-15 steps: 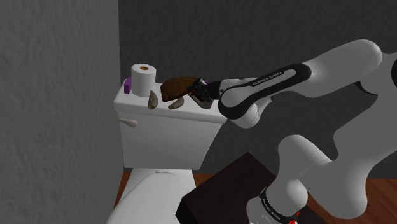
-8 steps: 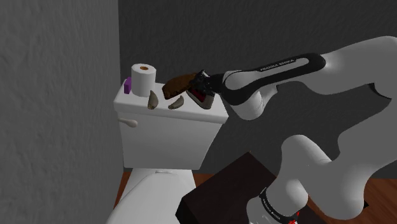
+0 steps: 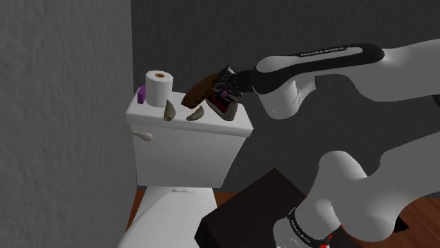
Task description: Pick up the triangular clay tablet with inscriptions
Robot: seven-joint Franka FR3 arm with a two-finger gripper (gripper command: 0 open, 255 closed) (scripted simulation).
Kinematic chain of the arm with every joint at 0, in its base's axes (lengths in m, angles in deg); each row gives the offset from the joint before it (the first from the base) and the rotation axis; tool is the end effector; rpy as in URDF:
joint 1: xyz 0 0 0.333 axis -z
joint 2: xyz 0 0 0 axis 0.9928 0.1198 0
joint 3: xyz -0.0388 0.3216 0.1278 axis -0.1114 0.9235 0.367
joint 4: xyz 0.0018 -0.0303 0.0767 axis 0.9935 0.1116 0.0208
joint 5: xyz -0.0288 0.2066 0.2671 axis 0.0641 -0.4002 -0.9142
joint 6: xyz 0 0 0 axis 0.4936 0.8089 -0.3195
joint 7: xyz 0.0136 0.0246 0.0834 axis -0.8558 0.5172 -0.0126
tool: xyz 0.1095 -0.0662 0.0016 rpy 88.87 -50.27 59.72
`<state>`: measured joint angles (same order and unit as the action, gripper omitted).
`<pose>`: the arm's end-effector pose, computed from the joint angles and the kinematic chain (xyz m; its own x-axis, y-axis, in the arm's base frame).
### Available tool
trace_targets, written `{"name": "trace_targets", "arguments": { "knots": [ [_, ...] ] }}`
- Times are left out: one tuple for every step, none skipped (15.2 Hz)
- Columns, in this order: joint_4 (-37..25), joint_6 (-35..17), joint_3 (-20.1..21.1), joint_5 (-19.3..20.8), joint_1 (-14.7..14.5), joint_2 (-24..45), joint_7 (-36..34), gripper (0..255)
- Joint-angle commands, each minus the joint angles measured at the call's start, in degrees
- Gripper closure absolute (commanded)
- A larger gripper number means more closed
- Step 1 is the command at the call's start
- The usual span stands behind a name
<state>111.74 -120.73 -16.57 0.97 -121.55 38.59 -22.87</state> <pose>0.3600 0.0131 0.5213 0.4396 -0.7660 0.4691 -0.2818 -0.6135 -0.7377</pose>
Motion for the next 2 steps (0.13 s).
{"name": "trace_targets", "arguments": {
  "knots": [
    [-0.6,1.6,3.0,-1.6,3.0,0.0,0.7,255],
    [-0.6,1.6,3.0,-1.5,3.0,0.0,0.6,255]
  ]
}}
